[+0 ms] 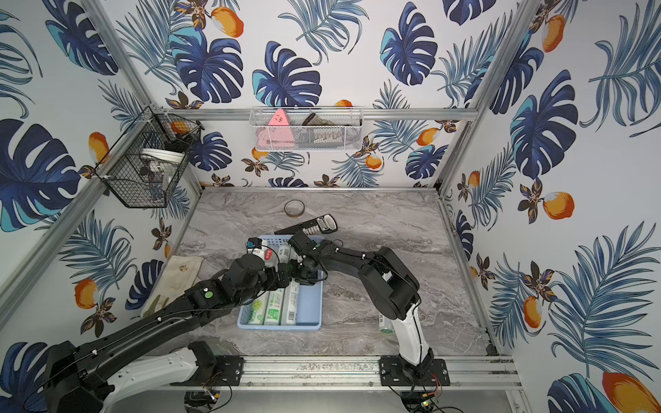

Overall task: Put the plastic wrap into the basket
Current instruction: Place the plastic wrap in the basket, then pick up the plastic wrap from the center of the board.

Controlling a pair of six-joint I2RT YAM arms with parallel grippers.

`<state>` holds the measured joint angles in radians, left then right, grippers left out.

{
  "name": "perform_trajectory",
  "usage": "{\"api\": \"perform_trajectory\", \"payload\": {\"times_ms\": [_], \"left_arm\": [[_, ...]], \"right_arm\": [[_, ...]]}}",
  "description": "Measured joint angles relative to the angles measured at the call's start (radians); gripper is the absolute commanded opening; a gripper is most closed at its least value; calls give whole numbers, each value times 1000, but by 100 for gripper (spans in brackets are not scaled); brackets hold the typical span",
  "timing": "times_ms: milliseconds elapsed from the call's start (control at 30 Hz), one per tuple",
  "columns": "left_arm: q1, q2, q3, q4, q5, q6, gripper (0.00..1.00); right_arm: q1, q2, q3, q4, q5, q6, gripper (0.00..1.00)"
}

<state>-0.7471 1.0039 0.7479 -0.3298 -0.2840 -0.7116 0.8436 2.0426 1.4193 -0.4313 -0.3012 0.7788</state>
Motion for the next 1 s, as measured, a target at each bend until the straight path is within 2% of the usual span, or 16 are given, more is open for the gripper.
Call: {"api": "perform_trajectory", "payload": {"times_ms": [533, 800, 1000], "left_arm": [[0, -1, 5, 0, 12, 0, 99], [0, -22, 11, 0, 12, 0, 99], [0, -39, 1, 29, 49, 0, 99]], "right_arm": [[1, -63, -14, 17, 8, 13, 62], [1, -180, -46, -51, 152, 12, 61], [2, -359, -124, -105, 297, -3, 61]]}}
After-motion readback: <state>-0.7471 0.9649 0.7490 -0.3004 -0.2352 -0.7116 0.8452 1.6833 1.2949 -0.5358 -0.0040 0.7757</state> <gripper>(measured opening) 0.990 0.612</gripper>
